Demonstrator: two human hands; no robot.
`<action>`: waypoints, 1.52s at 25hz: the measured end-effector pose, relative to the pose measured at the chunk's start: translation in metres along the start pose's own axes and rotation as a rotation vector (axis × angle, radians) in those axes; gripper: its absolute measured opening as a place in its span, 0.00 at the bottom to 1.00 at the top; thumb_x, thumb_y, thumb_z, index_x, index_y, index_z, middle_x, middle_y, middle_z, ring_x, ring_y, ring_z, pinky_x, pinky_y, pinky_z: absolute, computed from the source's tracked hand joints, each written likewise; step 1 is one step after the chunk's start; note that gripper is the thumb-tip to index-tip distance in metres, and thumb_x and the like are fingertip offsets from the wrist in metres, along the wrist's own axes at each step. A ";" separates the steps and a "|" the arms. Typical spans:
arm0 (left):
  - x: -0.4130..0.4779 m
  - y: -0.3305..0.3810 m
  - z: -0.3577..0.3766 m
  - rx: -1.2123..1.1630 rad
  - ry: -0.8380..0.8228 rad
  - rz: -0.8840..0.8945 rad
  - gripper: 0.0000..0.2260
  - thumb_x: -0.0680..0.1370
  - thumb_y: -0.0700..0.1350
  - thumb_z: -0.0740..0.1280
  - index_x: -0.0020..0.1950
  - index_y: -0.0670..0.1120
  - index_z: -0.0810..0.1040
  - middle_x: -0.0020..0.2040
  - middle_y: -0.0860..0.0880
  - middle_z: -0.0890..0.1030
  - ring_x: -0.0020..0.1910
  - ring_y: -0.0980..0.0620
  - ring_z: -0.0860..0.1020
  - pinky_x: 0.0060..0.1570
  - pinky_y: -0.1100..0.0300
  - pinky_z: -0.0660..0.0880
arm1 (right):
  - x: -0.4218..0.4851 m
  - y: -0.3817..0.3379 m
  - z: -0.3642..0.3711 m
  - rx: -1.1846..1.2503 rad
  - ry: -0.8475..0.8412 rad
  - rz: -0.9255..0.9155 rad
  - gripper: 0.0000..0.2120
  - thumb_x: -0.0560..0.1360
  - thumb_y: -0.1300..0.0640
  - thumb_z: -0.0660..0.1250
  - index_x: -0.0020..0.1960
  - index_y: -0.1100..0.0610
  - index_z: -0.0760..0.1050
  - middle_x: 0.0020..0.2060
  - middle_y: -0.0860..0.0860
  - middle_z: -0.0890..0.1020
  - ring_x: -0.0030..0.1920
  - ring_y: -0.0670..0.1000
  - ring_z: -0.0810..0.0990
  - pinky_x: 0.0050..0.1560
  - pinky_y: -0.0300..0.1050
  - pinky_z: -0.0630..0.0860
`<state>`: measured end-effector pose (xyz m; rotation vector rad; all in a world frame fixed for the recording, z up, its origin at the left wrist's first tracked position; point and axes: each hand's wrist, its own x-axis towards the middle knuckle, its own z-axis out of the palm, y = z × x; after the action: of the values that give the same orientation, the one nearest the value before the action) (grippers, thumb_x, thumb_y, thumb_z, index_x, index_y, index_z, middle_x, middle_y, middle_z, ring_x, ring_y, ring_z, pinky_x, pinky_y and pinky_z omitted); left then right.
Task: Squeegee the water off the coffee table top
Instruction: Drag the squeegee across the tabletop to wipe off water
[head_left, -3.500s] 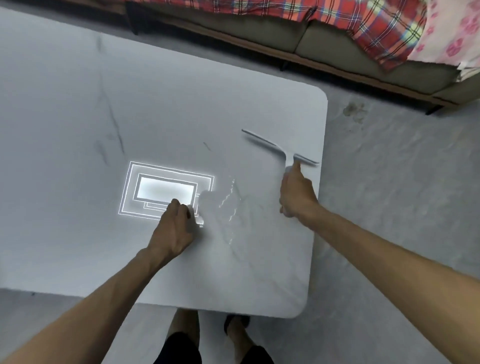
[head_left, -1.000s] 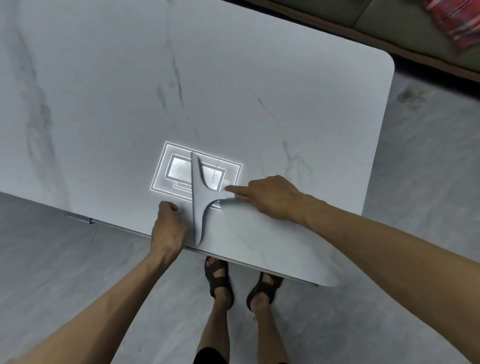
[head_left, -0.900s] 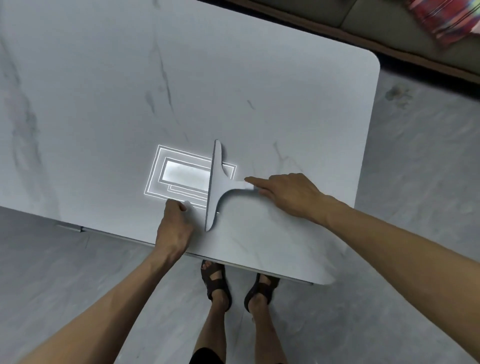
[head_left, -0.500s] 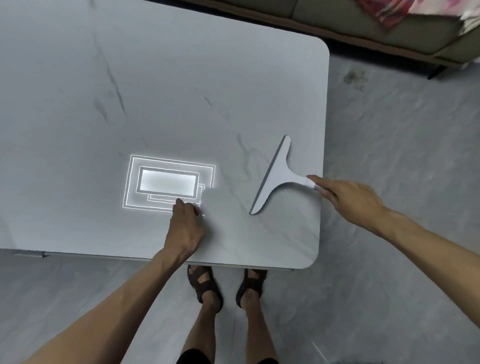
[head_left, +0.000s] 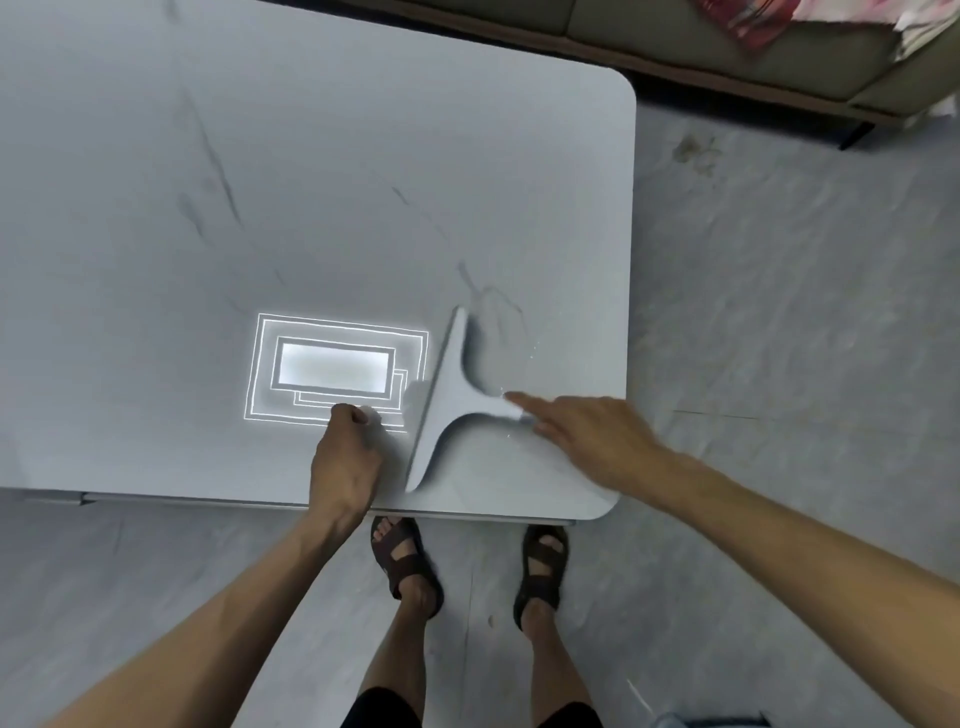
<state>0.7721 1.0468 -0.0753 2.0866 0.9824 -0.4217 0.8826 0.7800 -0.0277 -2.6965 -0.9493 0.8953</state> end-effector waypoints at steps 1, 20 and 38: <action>-0.002 -0.003 0.000 0.000 0.016 -0.009 0.09 0.74 0.39 0.55 0.48 0.53 0.65 0.37 0.56 0.74 0.35 0.53 0.73 0.33 0.57 0.67 | 0.005 -0.015 0.013 -0.036 -0.022 -0.095 0.21 0.82 0.44 0.50 0.74 0.34 0.55 0.46 0.49 0.80 0.42 0.55 0.79 0.38 0.46 0.71; -0.104 0.061 0.145 0.103 0.002 0.028 0.17 0.70 0.31 0.61 0.56 0.43 0.67 0.49 0.44 0.75 0.44 0.43 0.76 0.38 0.54 0.71 | -0.085 0.177 -0.006 -0.212 0.028 -0.142 0.21 0.81 0.48 0.54 0.73 0.35 0.58 0.33 0.48 0.77 0.30 0.52 0.74 0.29 0.46 0.73; -0.079 -0.033 0.065 -0.116 0.332 -0.262 0.12 0.74 0.40 0.65 0.53 0.49 0.65 0.44 0.47 0.76 0.37 0.49 0.74 0.38 0.57 0.68 | 0.069 -0.034 0.036 -0.232 -0.127 -0.540 0.19 0.82 0.46 0.51 0.72 0.33 0.60 0.54 0.49 0.82 0.54 0.57 0.79 0.43 0.48 0.69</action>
<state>0.6980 0.9704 -0.0885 1.9648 1.4488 -0.1431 0.8867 0.8471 -0.0797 -2.3569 -1.7896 0.8817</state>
